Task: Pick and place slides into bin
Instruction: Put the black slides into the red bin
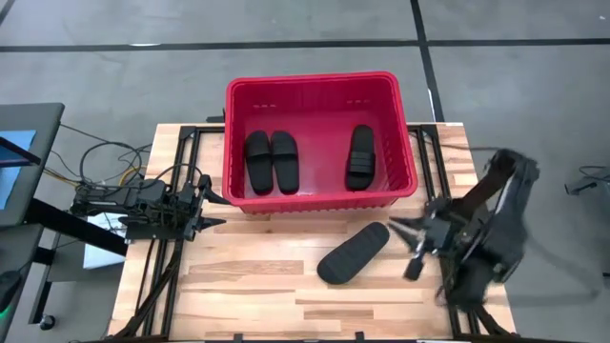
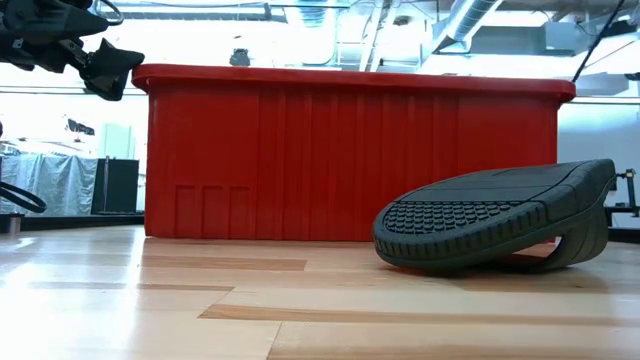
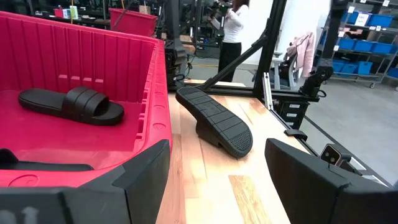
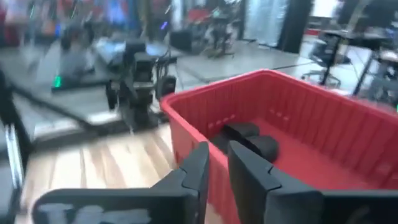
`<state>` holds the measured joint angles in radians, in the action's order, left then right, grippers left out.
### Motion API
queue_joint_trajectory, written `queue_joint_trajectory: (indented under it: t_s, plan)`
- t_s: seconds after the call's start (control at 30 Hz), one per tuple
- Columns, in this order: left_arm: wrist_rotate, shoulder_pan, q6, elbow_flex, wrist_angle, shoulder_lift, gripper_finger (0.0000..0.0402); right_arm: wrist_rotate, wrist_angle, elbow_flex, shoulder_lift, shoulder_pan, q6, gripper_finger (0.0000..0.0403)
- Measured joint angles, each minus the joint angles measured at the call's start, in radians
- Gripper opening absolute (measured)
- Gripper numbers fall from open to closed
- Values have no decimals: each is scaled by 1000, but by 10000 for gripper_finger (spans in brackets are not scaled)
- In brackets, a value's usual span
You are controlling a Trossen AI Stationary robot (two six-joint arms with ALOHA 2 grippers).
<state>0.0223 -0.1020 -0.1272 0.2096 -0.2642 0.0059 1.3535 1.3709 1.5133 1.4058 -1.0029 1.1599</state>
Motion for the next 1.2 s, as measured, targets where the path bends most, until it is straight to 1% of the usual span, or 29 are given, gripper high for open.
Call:
queue_joint_trajectory:
  t_s: [0.07, 0.13, 0.2, 0.27, 0.33, 0.37, 0.47, 0.57, 0.67, 0.77, 0.93, 1.0, 1.07, 1.2]
  plan:
    - [0, 0, 0, 0, 0, 0, 258, -93, -46, 27, -79, -1, -219, 34]
    - [0, 0, 0, 0, 0, 0, 258, -207, -146, 39, -161, -1, -453, 18]
    - [0, 0, 0, 0, 0, 0, 258, -366, -289, 39, -244, 6, -711, 5]
    - [0, 0, 0, 0, 0, 0, 258, -522, -436, 34, -318, 18, -947, 4]
    - [0, 0, 0, 0, 0, 0, 258, -633, -531, 32, -382, 31, -1127, 11]
    - [0, 0, 0, 0, 0, 0, 258, -672, -556, 32, -412, 36, -1203, 15]
    - [0, 0, 0, 0, 0, 0, 258, -736, -561, 32, -503, 46, -1344, 22]
    - [0, 0, 0, 0, 0, 0, 258, -798, -515, 32, -582, 52, -1379, 24]
    - [0, 0, 0, 0, 0, 0, 258, -854, -469, 2, -658, 52, -1364, 21]
    - [0, 0, 0, 0, 0, 0, 258, -886, -435, -55, -724, 52, -1300, 14]
    - [0, 0, 0, 0, 0, 0, 258, -908, -436, -201, -801, 52, -1196, 4]
    - [0, 0, 0, 0, 0, 0, 258, -941, -446, -264, -830, 52, -1158, 1]
    - [0, 0, 0, 0, 0, 0, 258, -964, -499, -337, -860, 51, -1144, 1]
    - [0, 0, 0, 0, 0, 0, 258, -965, -632, -477, -927, 39, -1167, 2]
